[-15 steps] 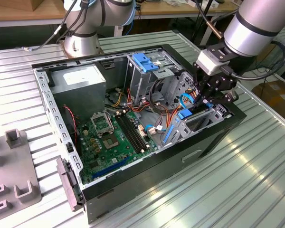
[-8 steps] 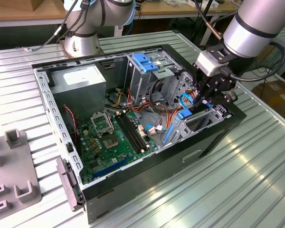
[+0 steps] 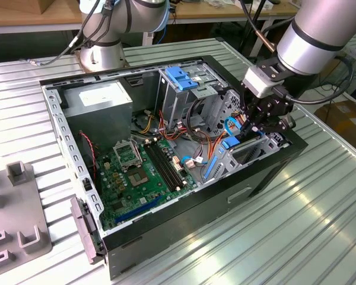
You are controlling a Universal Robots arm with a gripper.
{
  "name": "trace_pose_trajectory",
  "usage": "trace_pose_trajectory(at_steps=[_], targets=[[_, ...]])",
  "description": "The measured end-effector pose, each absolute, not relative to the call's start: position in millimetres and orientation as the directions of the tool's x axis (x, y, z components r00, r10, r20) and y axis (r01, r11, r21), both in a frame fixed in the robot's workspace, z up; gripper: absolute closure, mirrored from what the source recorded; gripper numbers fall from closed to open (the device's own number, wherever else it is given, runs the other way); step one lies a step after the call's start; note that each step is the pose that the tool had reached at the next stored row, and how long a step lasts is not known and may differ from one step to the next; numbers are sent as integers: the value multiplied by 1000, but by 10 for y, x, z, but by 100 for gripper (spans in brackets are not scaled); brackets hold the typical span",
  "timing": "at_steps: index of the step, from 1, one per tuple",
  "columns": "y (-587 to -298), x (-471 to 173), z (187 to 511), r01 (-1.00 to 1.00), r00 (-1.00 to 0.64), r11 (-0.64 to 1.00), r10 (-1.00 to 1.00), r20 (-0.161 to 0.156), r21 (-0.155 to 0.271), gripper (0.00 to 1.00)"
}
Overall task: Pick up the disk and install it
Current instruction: 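Insert the second disk wire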
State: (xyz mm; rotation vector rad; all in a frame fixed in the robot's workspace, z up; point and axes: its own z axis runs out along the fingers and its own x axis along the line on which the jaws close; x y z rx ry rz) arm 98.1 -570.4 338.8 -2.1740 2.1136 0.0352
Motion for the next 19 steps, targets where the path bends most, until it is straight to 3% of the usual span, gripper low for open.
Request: trace_pose_trajectory(at_steps=[4, 5, 14, 15, 17, 19], targets=[[-5706, 983, 3382, -998, 31, -25, -995, -95, -62, 83], [-5705, 983, 3396, -998, 31, -25, -995, -93, -62, 76], [-5705, 982, 3558, -998, 31, -25, -995, -93, -62, 76], [-5705, 982, 3558, -998, 31, -25, -995, -93, -62, 78], [-5705, 982, 3558, -998, 31, -25, -995, -93, -62, 90], [-5704, 982, 3559, -998, 31, -25, -995, -93, -62, 90]])
